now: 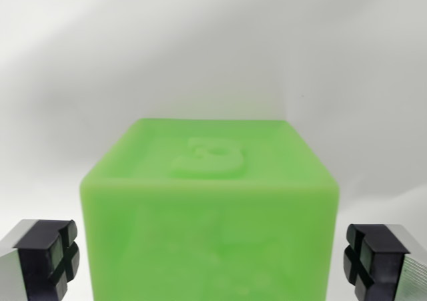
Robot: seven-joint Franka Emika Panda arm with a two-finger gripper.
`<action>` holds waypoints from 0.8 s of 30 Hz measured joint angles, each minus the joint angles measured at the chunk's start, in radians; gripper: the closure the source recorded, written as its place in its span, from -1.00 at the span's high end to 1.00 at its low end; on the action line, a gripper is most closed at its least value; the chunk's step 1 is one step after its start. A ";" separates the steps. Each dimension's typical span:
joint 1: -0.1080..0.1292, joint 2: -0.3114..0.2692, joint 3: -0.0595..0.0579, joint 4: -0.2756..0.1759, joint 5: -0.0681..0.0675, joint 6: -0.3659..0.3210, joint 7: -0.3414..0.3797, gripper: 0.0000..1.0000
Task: Stack cube
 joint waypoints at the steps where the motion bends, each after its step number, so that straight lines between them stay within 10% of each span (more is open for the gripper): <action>1: 0.000 0.004 0.000 0.002 0.000 0.002 0.000 1.00; 8: 0.001 0.018 -0.002 0.006 0.000 0.012 0.000 1.00; 9: 0.001 0.019 -0.002 0.007 0.000 0.013 0.000 -1.00; 24: 0.002 0.019 -0.002 0.007 0.000 0.013 0.000 -1.00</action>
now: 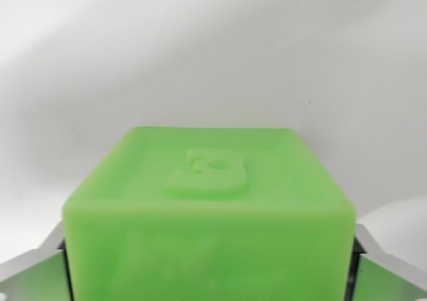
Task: Stack cube
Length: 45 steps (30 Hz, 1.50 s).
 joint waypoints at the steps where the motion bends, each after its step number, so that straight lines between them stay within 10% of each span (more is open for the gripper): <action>1: 0.000 0.000 0.000 0.000 0.000 0.000 0.000 -1.00; 45: 0.000 -0.067 0.000 -0.019 0.000 -0.044 0.000 -1.00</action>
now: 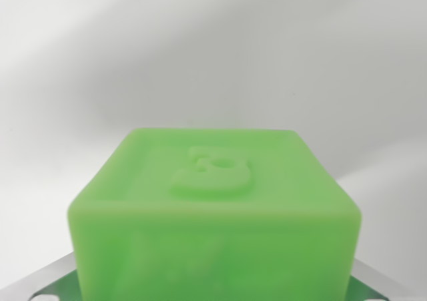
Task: Stack cube
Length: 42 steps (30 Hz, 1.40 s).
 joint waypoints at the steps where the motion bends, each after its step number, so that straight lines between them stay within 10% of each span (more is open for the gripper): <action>1: 0.000 -0.005 0.000 -0.001 0.000 -0.004 0.000 -1.00; 28: -0.001 -0.169 0.003 -0.025 0.004 -0.138 -0.006 -1.00; 42: -0.045 -0.193 0.006 -0.046 0.004 -0.144 -0.131 -1.00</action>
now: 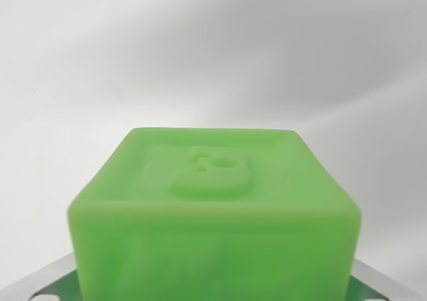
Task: Stack cube
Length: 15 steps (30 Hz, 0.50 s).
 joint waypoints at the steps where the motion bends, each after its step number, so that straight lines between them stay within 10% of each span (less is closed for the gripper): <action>1: -0.003 -0.003 0.000 -0.002 0.000 -0.001 -0.010 -1.00; 15: -0.047 -0.027 0.002 -0.018 0.000 -0.010 -0.143 -1.00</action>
